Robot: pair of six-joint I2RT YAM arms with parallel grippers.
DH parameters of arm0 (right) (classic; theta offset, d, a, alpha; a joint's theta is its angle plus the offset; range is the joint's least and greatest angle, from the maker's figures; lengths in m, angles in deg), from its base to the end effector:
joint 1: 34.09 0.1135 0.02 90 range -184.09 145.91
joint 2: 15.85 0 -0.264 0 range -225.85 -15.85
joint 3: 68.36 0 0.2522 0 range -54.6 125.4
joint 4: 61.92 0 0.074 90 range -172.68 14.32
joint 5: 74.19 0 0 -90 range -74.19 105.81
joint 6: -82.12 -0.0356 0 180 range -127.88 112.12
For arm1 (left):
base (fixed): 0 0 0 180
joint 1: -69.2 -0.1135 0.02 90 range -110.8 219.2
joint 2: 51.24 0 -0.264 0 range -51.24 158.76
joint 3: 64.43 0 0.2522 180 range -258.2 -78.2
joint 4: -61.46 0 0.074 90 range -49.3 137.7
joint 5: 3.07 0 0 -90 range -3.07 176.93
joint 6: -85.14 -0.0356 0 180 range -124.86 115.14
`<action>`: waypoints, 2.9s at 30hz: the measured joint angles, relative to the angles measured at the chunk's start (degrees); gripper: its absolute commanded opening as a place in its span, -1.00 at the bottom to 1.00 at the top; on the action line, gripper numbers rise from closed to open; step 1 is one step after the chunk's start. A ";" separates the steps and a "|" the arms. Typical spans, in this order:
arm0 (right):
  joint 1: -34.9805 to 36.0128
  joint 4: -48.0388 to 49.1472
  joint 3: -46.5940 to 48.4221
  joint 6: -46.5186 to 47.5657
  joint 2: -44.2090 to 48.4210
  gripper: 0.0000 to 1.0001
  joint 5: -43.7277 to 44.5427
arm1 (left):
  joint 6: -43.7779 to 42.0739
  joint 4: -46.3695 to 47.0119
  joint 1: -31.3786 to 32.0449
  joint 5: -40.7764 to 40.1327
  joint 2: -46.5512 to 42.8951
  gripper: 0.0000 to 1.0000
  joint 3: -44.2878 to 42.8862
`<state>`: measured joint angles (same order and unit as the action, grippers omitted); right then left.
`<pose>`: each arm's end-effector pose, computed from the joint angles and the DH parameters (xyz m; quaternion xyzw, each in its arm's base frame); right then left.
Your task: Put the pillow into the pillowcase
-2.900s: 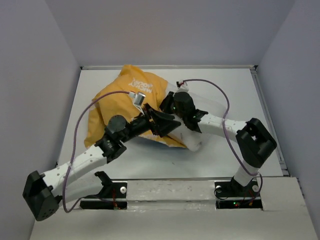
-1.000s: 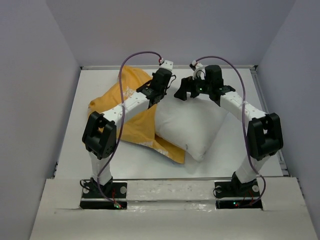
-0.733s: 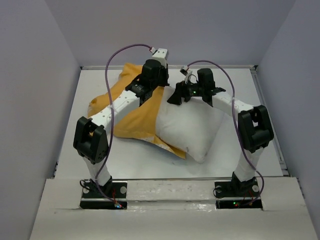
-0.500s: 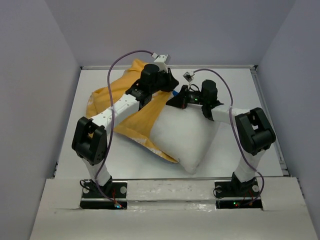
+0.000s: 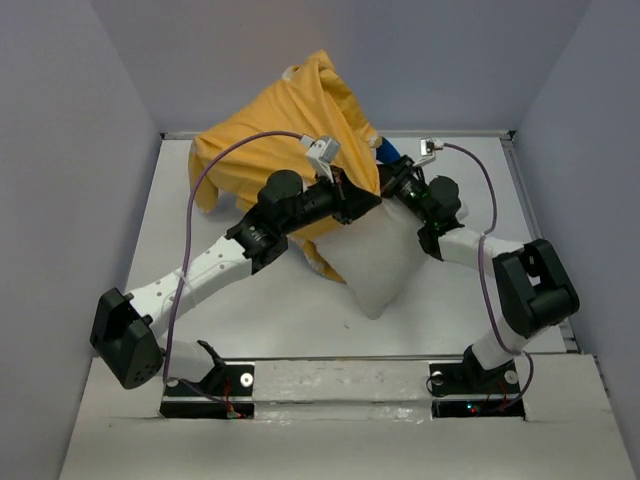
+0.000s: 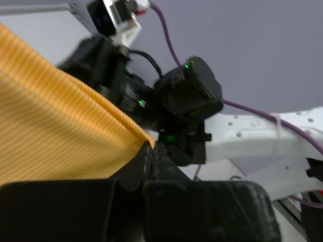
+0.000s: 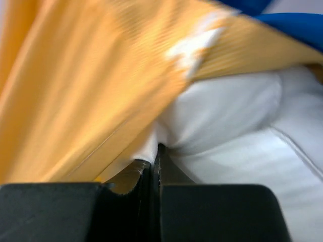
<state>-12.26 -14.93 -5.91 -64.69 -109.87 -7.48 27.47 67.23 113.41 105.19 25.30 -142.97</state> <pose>0.3255 0.1455 0.2732 0.0252 0.6142 0.5883 0.5253 0.2197 -0.2293 0.3936 0.1861 0.6334 -0.5426 0.5194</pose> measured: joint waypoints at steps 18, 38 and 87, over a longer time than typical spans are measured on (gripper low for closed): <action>10.78 -42.80 0.00 6.56 28.72 -1.00 28.06 | -3.85 -10.95 3.28 -2.27 1.09 -1.00 -13.16; 2.23 -47.12 -5.46 6.34 16.48 -0.34 33.77 | 3.80 4.50 7.13 4.44 14.53 -1.00 -3.37; -4.15 -21.44 -11.54 -6.14 23.89 -1.00 11.96 | 13.09 18.69 7.39 12.37 7.52 -1.00 2.43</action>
<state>-16.42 -36.37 -17.45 -70.84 -85.98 4.47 40.57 85.92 120.79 117.56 32.82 -140.54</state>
